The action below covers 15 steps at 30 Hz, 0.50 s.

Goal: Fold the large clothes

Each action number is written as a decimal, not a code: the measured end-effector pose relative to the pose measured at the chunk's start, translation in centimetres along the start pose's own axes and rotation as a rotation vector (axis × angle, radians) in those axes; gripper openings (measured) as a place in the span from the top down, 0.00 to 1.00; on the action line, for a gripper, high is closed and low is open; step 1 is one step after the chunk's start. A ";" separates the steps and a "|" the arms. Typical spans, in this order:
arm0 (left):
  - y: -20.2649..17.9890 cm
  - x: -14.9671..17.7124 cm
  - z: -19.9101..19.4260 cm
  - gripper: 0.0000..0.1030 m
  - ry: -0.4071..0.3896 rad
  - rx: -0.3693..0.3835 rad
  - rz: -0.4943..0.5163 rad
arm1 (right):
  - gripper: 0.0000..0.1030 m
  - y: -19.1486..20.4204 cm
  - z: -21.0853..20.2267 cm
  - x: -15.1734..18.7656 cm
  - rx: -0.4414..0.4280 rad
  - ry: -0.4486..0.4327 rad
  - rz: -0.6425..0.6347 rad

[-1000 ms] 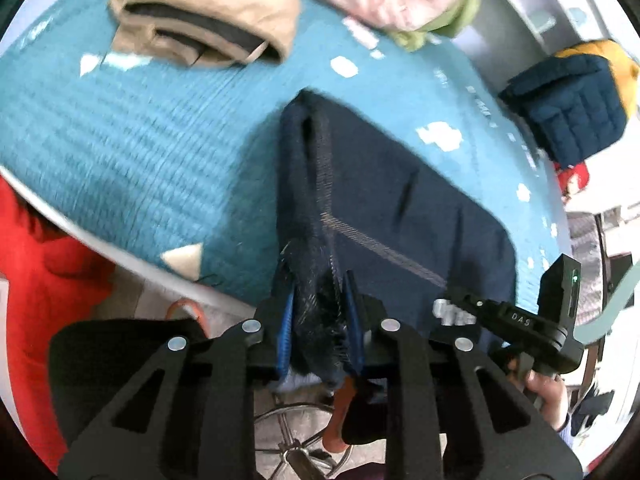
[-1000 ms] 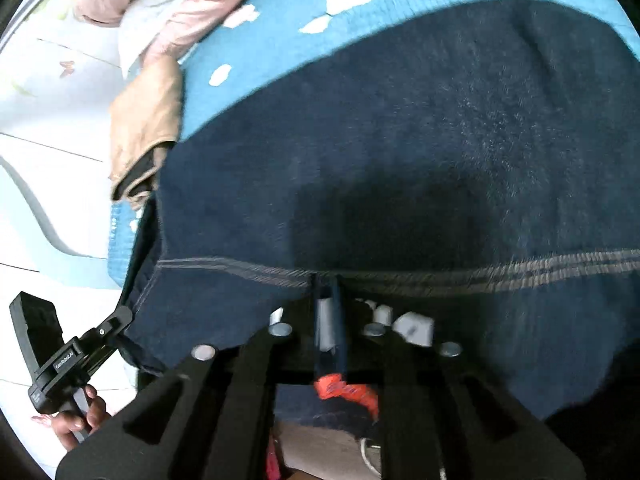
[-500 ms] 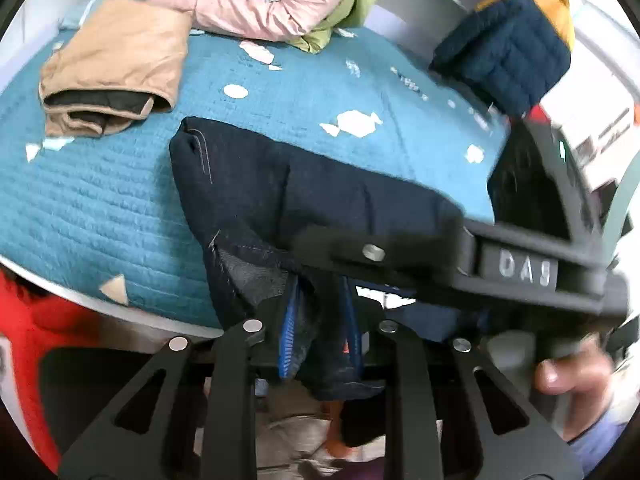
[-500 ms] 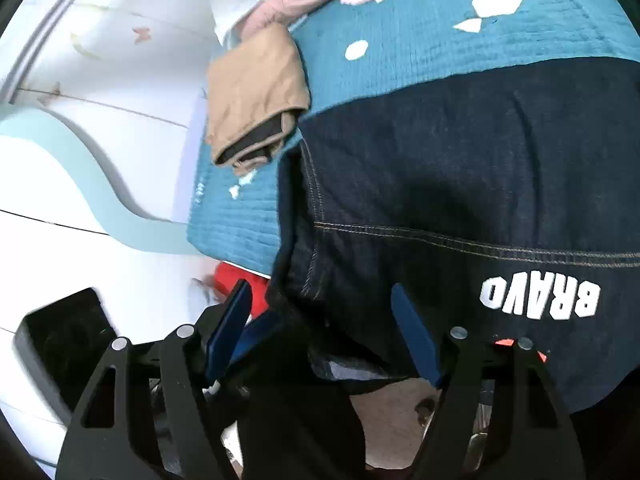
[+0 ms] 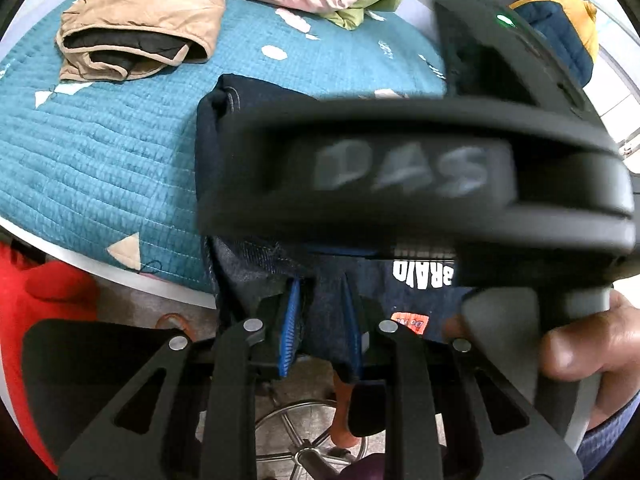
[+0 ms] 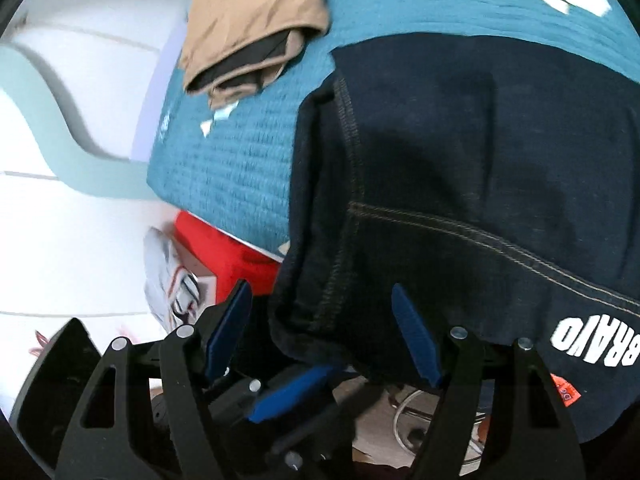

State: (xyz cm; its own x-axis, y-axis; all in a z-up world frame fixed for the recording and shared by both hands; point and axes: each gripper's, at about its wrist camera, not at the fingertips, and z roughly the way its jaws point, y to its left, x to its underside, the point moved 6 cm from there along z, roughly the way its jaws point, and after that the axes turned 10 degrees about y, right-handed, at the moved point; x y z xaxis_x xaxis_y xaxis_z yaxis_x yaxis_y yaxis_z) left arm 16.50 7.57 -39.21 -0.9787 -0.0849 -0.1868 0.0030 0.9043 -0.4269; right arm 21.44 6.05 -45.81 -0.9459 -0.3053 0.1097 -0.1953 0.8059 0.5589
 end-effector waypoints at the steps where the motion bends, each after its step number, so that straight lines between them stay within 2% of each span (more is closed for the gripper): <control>1: 0.2 0.0 0.0 0.82 0.003 0.001 -0.001 | 0.33 0.0 0.5 0.0 0.016 0.017 -0.003; 3: 0.3 0.1 0.0 0.81 0.010 0.004 0.003 | 0.38 0.0 1.8 0.0 0.052 0.055 -0.016; 4: 0.3 0.2 -0.1 0.81 0.016 -0.004 0.005 | 0.51 0.1 2.4 -0.2 0.051 0.060 -0.017; 7: 0.4 0.8 -0.2 0.75 0.034 0.005 0.028 | 0.78 -0.1 3.1 0.1 0.019 0.062 -0.035; 8: 0.6 1.0 -0.5 0.72 0.036 0.015 0.032 | 0.79 -0.1 2.6 0.2 0.014 0.029 -0.050; 9: 0.8 1.2 -0.7 0.64 0.039 0.031 0.033 | 0.80 0.0 2.1 0.3 0.013 0.001 -0.061; 10: 1.2 1.5 -1.1 0.62 0.038 0.057 0.025 | 0.80 -0.2 1.4 0.5 0.008 -0.030 -0.060; 12: 2.1 1.8 -2.2 0.61 0.020 0.094 -0.001 | 0.81 -1.0 -0.1 1.0 -0.031 -0.081 -0.042; 15: 3.6 1.5 -4.7 0.58 -0.060 0.201 -0.080 | 0.81 -2.6 -3.2 1.8 -0.074 -0.157 -0.020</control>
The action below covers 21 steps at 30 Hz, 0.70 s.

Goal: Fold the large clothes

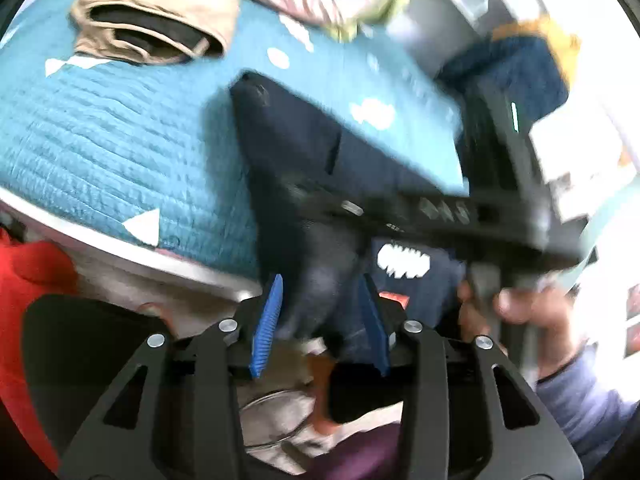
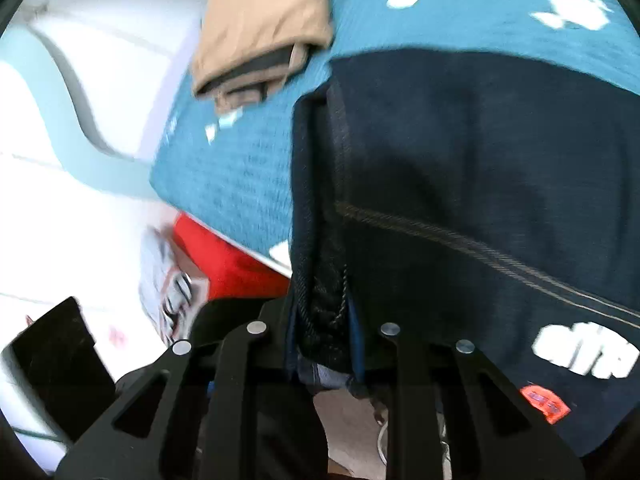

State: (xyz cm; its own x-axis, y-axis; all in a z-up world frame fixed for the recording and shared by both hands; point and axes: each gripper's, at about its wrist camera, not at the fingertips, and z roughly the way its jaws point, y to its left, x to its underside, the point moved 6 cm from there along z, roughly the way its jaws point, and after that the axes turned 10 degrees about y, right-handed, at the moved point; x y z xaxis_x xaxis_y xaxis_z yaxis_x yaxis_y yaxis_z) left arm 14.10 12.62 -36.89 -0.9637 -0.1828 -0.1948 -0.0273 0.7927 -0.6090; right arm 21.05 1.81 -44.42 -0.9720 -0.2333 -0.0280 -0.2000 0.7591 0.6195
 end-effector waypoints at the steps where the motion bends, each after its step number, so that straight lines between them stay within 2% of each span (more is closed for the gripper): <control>1: 0.4 -0.3 -0.5 0.56 -0.020 0.016 -0.025 | 0.81 -0.5 -1.3 0.2 -0.017 -0.022 0.011; 2: 1.1 -0.8 -1.1 0.56 -0.052 0.018 -0.075 | 0.81 -1.1 -2.7 0.4 -0.034 -0.047 0.020; 4: 2.2 -1.6 -0.5 0.56 -0.045 -0.081 -0.138 | 0.81 -1.7 -4.7 1.0 -0.055 -0.089 0.027; 6: 2.2 -2.0 1.0 0.56 -0.013 -0.145 -0.132 | 0.81 -2.6 -6.9 1.8 -0.064 -0.130 0.029; 7: 1.3 -2.2 2.3 0.56 0.009 -0.154 -0.121 | 0.81 -3.1 -8.0 2.3 -0.071 -0.147 0.033; 11: -3.2 -2.5 6.7 0.55 0.073 -0.143 -0.028 | 0.81 -5.0 -12.3 4.6 -0.075 -0.214 0.057; 12: -4.4 -2.5 7.8 0.51 0.087 -0.151 -0.003 | 0.81 -5.6 -13.3 5.1 -0.069 -0.229 0.061; 16: -9.5 -2.6 11.1 0.38 0.110 -0.172 0.114 | 0.81 -8.5 -17.9 7.3 -0.002 -0.307 0.101; 21: -13.2 -2.8 13.6 0.36 0.117 -0.242 0.236 | 0.81 -14.7 -20.9 10.7 0.074 -0.352 0.212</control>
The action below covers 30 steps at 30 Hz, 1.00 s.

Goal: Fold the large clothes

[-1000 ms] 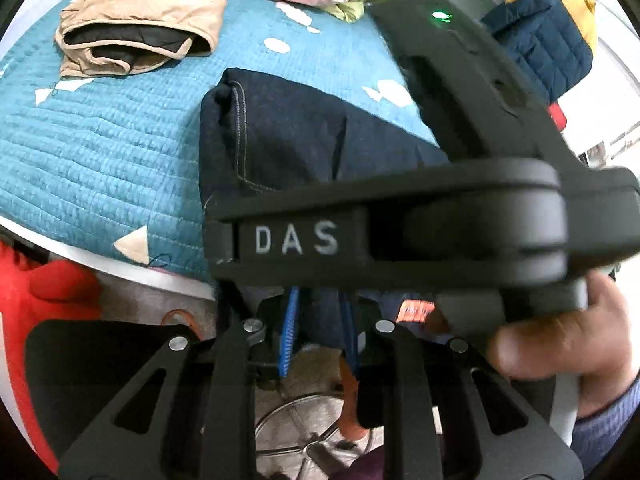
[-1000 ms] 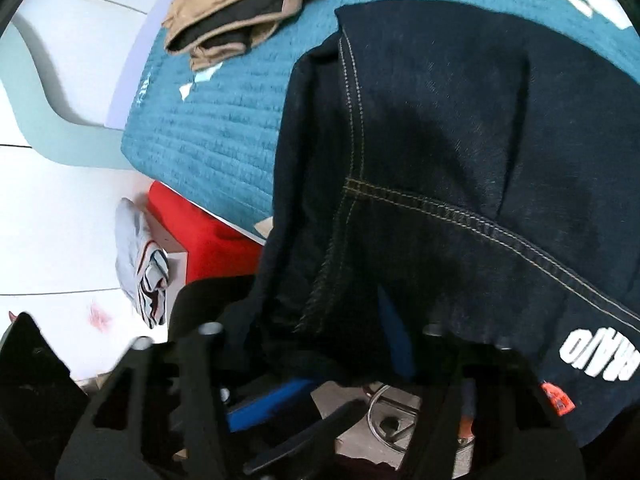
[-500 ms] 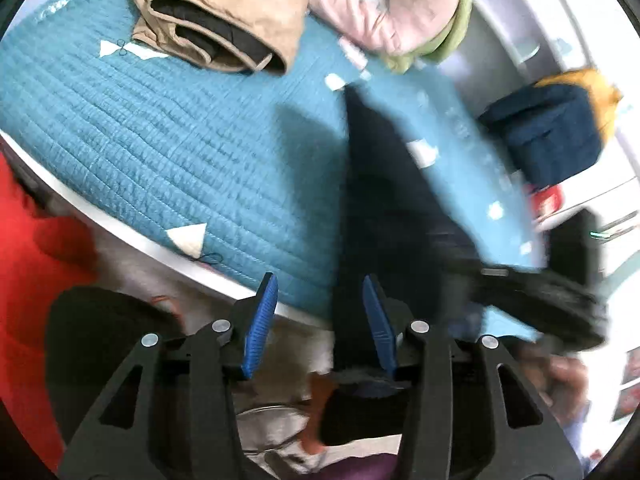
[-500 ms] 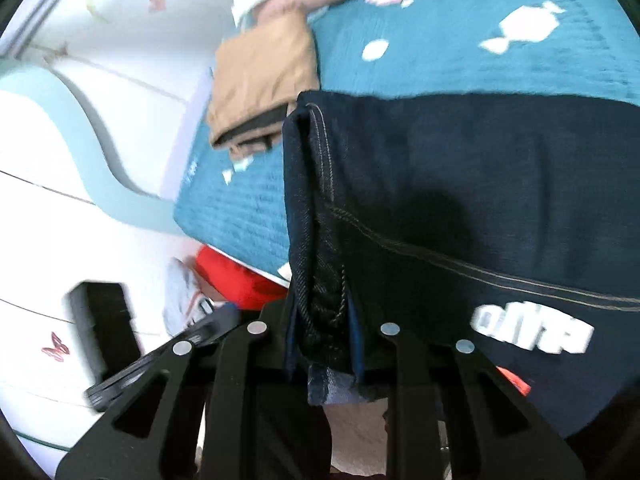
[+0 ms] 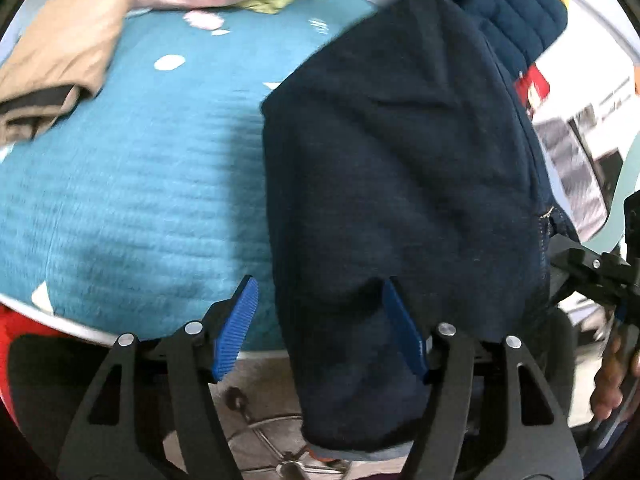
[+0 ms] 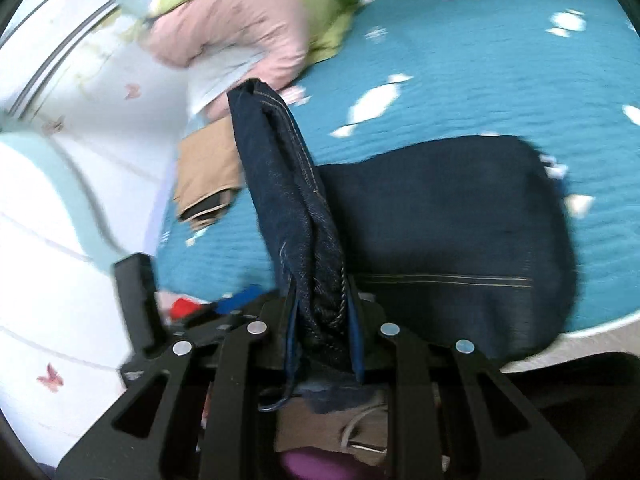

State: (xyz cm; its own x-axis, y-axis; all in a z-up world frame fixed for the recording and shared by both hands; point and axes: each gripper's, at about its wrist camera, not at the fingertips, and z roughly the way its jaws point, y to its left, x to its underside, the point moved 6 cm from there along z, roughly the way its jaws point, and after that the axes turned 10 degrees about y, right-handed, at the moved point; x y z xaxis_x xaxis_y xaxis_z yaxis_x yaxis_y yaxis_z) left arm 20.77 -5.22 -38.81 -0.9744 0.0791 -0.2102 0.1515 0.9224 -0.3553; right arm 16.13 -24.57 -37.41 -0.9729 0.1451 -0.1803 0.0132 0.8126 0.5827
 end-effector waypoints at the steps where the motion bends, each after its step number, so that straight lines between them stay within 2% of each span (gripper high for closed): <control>1: -0.5 -0.2 0.2 0.36 -0.002 -0.012 0.013 | 0.82 -1.6 -0.4 0.2 0.019 -0.005 0.025; 4: -1.5 -0.6 1.0 0.34 0.001 -0.056 0.033 | 0.82 -5.7 -1.1 0.7 0.074 -0.004 0.083; 8: -2.5 -0.8 2.9 0.33 0.049 -0.085 0.035 | 0.82 -10.4 -1.5 1.6 0.139 0.000 0.155; 11: -3.4 -0.9 4.7 0.33 0.073 -0.093 0.051 | 0.81 -12.3 -1.8 2.1 0.193 0.015 0.185; 13: -4.0 -1.1 5.8 0.28 0.092 -0.085 0.057 | 0.81 -13.7 -1.3 2.1 0.253 0.055 0.197; 15: -4.3 -1.3 7.0 0.27 0.102 -0.108 0.074 | 0.80 -14.6 -0.8 2.1 0.284 0.086 0.227; 17: -4.8 -1.4 7.7 0.27 0.101 -0.136 0.085 | 0.78 -15.1 -0.5 2.1 0.383 0.125 0.222; 18: -5.1 -1.5 8.0 0.27 0.105 -0.150 0.096 | 0.77 -15.3 -0.7 2.1 0.389 0.124 0.235; 20: -6.2 -1.4 8.3 0.27 0.121 -0.151 0.149 | 0.74 -15.2 -2.2 2.0 0.339 0.075 0.246; 21: -6.7 -1.3 8.6 0.28 0.129 -0.153 0.175 | 0.71 -15.1 -3.1 2.0 0.351 0.052 0.244; 23: -7.3 -1.1 9.1 0.28 0.127 -0.208 0.214 | 0.53 -14.6 -5.1 1.8 0.378 -0.017 0.211; 24: -7.3 -1.1 9.3 0.28 0.125 -0.213 0.208 | 0.51 -14.5 -5.3 1.6 0.379 -0.023 0.203; 26: -7.1 -1.2 9.7 0.28 0.129 -0.213 0.199 | 0.38 -15.0 -4.1 1.2 0.372 0.023 0.215; 27: -7.0 -1.1 9.8 0.28 0.131 -0.217 0.202 | 0.37 -15.1 -3.2 0.9 0.353 0.041 0.222; 28: -7.0 -1.1 9.8 0.28 0.133 -0.220 0.205 | 0.35 -15.4 -2.3 0.5 0.311 0.049 0.238; 29: -7.0 -1.1 9.8 0.28 0.134 -0.222 0.207 | 0.27 -16.2 -1.3 0.1 0.270 0.066 0.286; 30: -7.0 -1.1 9.9 0.28 0.135 -0.225 0.206 | 0.25 -16.5 -0.9 -0.2 0.258 0.070 0.327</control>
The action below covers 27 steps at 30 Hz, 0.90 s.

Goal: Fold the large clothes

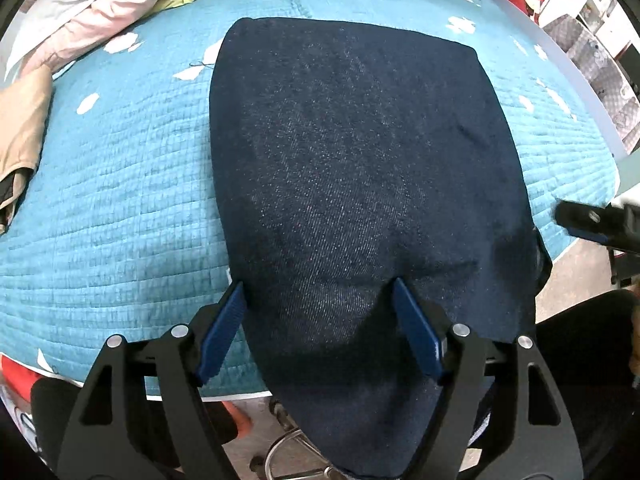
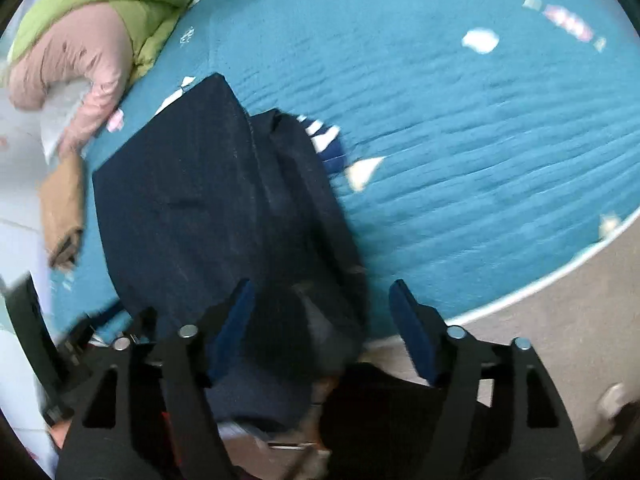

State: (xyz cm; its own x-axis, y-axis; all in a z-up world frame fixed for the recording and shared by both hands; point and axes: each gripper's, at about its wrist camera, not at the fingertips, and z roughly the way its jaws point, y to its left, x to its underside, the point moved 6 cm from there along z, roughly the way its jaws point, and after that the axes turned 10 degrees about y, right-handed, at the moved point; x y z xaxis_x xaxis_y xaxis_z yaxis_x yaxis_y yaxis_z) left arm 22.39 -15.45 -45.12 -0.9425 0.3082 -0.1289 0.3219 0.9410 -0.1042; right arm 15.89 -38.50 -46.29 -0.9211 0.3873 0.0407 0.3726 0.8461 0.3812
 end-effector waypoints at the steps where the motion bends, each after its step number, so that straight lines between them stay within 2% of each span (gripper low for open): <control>1: 0.0 0.1 0.1 0.28 0.000 -0.006 0.003 | 0.25 -0.4 0.4 -0.6 -0.024 -0.007 0.032; 6: -0.8 -0.3 0.2 0.28 0.011 -0.025 0.003 | 0.22 -0.7 2.6 -0.9 -0.156 0.092 0.064; 9: -1.2 -0.6 0.5 0.28 0.015 -0.041 -0.001 | 0.18 -0.5 2.5 -0.8 -0.169 0.105 0.048; 14: -1.7 -0.8 0.7 0.29 0.024 -0.066 -0.008 | 0.12 0.4 2.7 -0.6 -0.254 0.102 0.030; 16: -1.7 -0.8 0.7 0.28 0.025 -0.069 -0.012 | 0.12 0.7 3.3 -0.7 -0.192 0.106 -0.009; 20: -2.1 -0.9 0.9 0.28 0.016 -0.105 -0.015 | 0.06 2.8 5.9 -0.6 0.072 0.104 -0.155; 21: -2.2 -0.8 0.9 0.28 0.011 -0.117 -0.013 | 0.06 3.1 5.8 -0.6 0.094 0.094 -0.158; 22: -2.3 -0.8 0.9 0.28 0.004 -0.122 -0.014 | 0.09 3.3 5.3 -0.5 0.095 0.084 -0.162; 25: -1.4 -0.5 0.6 0.28 -0.019 -0.057 -0.042 | 0.34 3.8 2.9 0.1 0.039 0.040 -0.156; 27: -1.1 -0.5 0.7 0.28 -0.018 -0.040 -0.041 | 0.36 4.8 2.0 0.6 -0.029 0.017 -0.188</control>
State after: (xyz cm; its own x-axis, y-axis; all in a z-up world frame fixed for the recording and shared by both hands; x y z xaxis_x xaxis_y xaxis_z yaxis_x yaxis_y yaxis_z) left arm 22.58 -16.78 -45.63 -0.9529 0.2674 -0.1434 0.2793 0.9576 -0.0702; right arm 17.30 -33.47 -46.28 -0.9760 0.2172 -0.0182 0.1908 0.8918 0.4102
